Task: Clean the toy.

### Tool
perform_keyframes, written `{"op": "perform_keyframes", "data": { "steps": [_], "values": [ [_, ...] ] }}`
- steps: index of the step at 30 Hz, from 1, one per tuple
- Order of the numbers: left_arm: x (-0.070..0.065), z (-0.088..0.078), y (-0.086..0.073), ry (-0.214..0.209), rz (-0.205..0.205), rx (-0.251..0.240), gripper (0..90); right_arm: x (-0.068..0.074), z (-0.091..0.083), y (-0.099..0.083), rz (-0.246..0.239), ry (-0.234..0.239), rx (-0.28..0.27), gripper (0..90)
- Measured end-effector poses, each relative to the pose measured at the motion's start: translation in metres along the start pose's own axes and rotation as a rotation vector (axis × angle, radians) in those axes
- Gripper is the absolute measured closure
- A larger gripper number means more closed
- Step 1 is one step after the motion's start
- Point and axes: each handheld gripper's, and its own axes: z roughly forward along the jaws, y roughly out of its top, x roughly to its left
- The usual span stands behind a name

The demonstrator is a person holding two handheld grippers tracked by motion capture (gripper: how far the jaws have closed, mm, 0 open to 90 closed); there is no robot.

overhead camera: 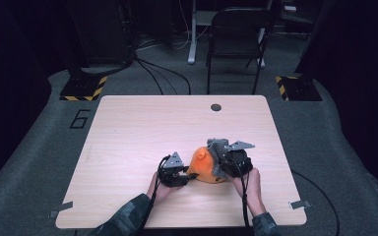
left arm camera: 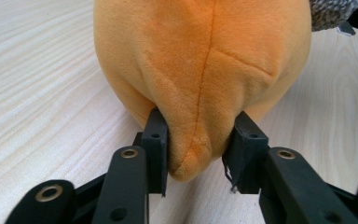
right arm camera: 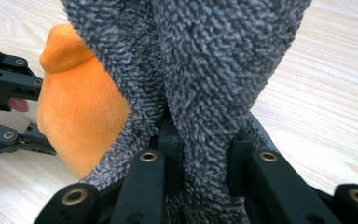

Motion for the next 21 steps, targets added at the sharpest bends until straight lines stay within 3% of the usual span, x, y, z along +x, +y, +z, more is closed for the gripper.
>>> {"op": "perform_keyframes", "data": {
  "steps": [18, 20, 21],
  "values": [
    [-0.001, 0.0, 0.0, 0.0, 0.025, -0.029, 70.3, -0.003, -0.004, 0.0, 0.005, -0.016, -0.034, 73.9],
    [-0.001, 0.0, 0.0, 0.0, 0.024, -0.032, 70.4, -0.008, -0.011, 0.002, 0.015, -0.017, -0.056, 73.7],
    [-0.001, 0.0, 0.0, -0.001, 0.027, -0.032, 70.4, -0.014, -0.015, 0.004, 0.021, -0.043, -0.055, 73.6]
  ]
}}
